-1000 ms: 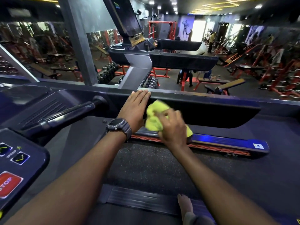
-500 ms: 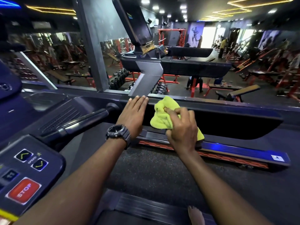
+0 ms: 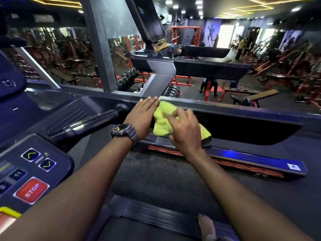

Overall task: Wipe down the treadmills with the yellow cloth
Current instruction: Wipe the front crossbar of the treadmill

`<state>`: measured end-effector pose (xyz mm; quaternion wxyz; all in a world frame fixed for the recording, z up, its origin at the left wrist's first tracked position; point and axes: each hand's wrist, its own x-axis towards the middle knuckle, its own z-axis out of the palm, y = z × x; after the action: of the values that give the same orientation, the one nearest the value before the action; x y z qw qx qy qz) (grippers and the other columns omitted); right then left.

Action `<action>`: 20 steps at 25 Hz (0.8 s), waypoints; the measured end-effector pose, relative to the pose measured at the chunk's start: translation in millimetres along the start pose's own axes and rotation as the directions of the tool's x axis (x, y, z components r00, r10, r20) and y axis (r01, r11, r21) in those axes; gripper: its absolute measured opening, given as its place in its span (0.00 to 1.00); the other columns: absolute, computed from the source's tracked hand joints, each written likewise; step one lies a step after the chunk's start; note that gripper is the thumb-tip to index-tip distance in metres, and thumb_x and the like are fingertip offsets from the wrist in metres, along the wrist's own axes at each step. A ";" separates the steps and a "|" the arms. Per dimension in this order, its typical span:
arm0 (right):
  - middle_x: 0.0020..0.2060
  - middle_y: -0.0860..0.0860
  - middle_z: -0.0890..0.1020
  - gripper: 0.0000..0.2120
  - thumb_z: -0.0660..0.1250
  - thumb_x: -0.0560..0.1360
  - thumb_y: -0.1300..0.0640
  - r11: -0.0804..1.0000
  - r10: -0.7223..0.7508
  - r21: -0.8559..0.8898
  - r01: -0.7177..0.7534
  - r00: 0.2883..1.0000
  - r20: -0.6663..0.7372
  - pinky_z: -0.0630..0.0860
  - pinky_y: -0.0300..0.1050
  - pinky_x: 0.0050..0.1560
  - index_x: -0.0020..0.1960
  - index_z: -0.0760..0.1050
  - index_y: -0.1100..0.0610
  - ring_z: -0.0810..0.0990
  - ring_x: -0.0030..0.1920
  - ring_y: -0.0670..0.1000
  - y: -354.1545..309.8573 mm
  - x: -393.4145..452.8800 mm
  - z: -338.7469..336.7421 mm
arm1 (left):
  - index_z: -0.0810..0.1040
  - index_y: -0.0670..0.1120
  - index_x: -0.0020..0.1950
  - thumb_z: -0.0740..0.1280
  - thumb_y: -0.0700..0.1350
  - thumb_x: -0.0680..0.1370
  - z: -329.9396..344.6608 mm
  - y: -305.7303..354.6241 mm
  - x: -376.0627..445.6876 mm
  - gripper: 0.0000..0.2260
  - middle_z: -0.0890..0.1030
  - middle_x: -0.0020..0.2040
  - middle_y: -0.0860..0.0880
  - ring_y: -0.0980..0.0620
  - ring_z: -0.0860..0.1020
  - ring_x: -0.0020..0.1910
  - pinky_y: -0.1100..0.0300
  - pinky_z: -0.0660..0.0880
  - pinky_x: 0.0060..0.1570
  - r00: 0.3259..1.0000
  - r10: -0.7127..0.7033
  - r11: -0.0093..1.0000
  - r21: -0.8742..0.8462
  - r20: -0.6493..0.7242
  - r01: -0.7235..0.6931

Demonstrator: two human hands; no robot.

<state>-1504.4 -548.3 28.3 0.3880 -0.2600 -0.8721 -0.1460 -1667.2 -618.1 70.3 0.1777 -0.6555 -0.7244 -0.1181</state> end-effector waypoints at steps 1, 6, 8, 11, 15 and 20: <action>0.46 0.53 0.77 0.17 0.65 0.69 0.61 1.000 0.029 -0.005 -0.029 0.999 -0.025 0.69 0.48 0.37 0.56 0.81 0.53 0.72 0.42 0.57 -2.7 1.2 0.4 | 0.53 0.42 0.78 0.67 0.35 0.70 -1.2 -0.8 -1.1 0.40 0.56 0.79 0.45 0.47 0.54 0.78 0.55 0.46 0.77 1.000 0.004 1.000 -0.008 0.005 -0.004; 0.46 0.54 0.76 0.17 0.59 0.73 0.60 0.994 -0.091 -0.060 0.096 0.992 0.083 0.69 0.50 0.38 0.58 0.80 0.53 0.72 0.44 0.58 -7.4 7.1 0.2 | 0.60 0.40 0.76 0.70 0.38 0.69 -1.5 -15.6 4.8 0.37 0.63 0.76 0.41 0.42 0.61 0.74 0.51 0.57 0.75 1.000 -0.006 0.997 0.079 -0.001 0.007; 0.46 0.54 0.77 0.18 0.59 0.73 0.61 0.998 -0.054 -0.045 0.053 0.998 -0.018 0.69 0.50 0.38 0.59 0.80 0.54 0.72 0.43 0.57 -8.6 13.1 2.7 | 0.65 0.39 0.72 0.72 0.39 0.67 -4.0 -28.2 3.8 0.35 0.69 0.70 0.40 0.39 0.67 0.68 0.48 0.66 0.68 0.992 -0.126 0.987 0.101 -0.022 0.127; 0.45 0.54 0.76 0.09 0.61 0.76 0.58 0.874 -0.415 -0.192 0.445 0.892 0.179 0.67 0.51 0.39 0.51 0.80 0.54 0.72 0.44 0.58 -18.6 2.9 17.1 | 0.68 0.39 0.69 0.73 0.41 0.66 -10.7 -34.7 -0.8 0.32 0.71 0.65 0.40 0.39 0.70 0.63 0.48 0.69 0.63 0.974 -0.226 0.972 0.067 -0.019 0.227; 0.45 0.54 0.76 0.10 0.61 0.76 0.60 0.929 -0.317 -0.155 0.335 0.940 0.130 0.68 0.51 0.39 0.52 0.79 0.54 0.73 0.44 0.57 -24.7 31.1 13.4 | 0.68 0.37 0.69 0.69 0.39 0.70 -13.1 -38.1 0.6 0.28 0.72 0.67 0.39 0.40 0.69 0.67 0.51 0.65 0.68 0.969 -0.248 0.969 -0.005 0.015 0.248; 0.46 0.54 0.75 0.04 0.69 0.74 0.56 0.803 -0.519 -0.183 0.567 0.816 0.254 0.63 0.51 0.39 0.49 0.80 0.54 0.71 0.45 0.57 -34.7 47.7 17.1 | 0.76 0.42 0.64 0.64 0.35 0.72 -24.2 -40.5 -2.3 0.20 0.77 0.64 0.43 0.43 0.73 0.64 0.53 0.69 0.64 0.949 -0.313 0.939 -0.161 -0.026 0.305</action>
<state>-1561.2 -552.8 51.1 0.2080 -0.0578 -0.9174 -0.3343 -1704.7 -634.5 93.9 0.1242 -0.5421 -0.8022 -0.2173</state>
